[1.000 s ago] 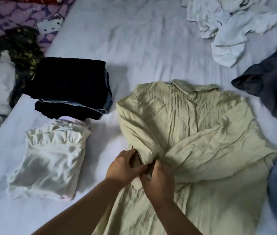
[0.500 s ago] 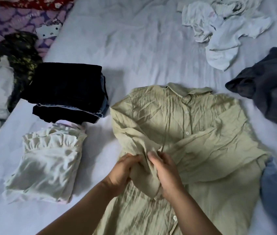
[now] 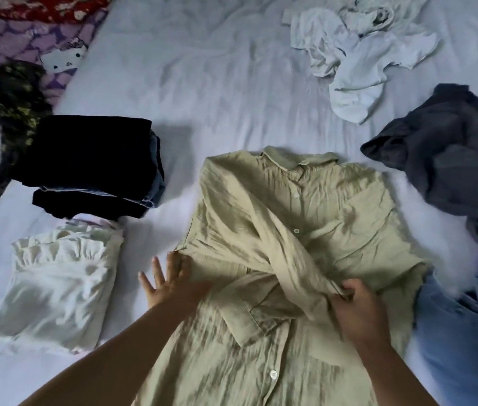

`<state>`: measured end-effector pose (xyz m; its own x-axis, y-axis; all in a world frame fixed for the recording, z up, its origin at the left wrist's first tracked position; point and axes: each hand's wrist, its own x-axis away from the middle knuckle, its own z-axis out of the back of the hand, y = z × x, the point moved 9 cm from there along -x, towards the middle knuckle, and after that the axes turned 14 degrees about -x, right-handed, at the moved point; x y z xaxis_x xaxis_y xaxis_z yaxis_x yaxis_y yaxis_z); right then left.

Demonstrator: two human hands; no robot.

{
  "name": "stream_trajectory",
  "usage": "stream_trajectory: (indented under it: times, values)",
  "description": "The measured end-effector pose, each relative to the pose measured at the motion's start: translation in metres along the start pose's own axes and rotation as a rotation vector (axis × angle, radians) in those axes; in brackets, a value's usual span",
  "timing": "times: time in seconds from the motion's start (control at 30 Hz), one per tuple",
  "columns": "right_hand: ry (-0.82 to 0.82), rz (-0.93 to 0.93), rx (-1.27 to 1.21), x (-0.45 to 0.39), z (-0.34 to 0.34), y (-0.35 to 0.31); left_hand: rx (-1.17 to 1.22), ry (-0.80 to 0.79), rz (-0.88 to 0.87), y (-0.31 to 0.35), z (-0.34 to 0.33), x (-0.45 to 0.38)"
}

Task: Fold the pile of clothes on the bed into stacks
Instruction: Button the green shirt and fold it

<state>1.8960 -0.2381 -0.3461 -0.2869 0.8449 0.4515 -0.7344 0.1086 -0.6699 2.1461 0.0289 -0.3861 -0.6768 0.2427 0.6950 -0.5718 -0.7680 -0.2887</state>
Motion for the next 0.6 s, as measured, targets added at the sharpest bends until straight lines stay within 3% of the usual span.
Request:
stream_trajectory:
  times: [0.1, 0.17, 0.27, 0.33, 0.4, 0.47, 0.53, 0.6]
  values:
    - [-0.009, -0.12, 0.083, -0.007, 0.008, 0.03, -0.049, 0.062, 0.027, -0.016, 0.004, -0.002]
    - [0.052, -0.123, 0.151, -0.004, 0.015, 0.032, 0.031, 0.204, 0.057, -0.022, 0.022, -0.004]
    - [0.217, 0.146, 0.282, 0.009, 0.022, 0.009, 0.242, 0.459, 0.022, -0.015, 0.056, -0.007]
    - [0.239, 0.371, 0.276, 0.029, 0.011, -0.013, 0.339, 0.532, -0.055, 0.001, 0.073, -0.013]
    - [0.18, 0.497, 0.294, 0.044, -0.012, -0.021, 0.342, 0.57, -0.161, 0.023, 0.087, -0.018]
    - [0.117, 0.428, 0.377, 0.044, -0.032, -0.007, 0.29, 0.542, -0.223, 0.045, 0.091, -0.026]
    - [0.015, 0.278, 0.449, 0.036, -0.045, 0.01, 0.261, 0.453, -0.165, 0.052, 0.087, -0.04]
    - [-0.039, 0.287, 0.471, 0.026, -0.046, 0.016, 0.277, 0.397, -0.07, 0.048, 0.088, -0.05]
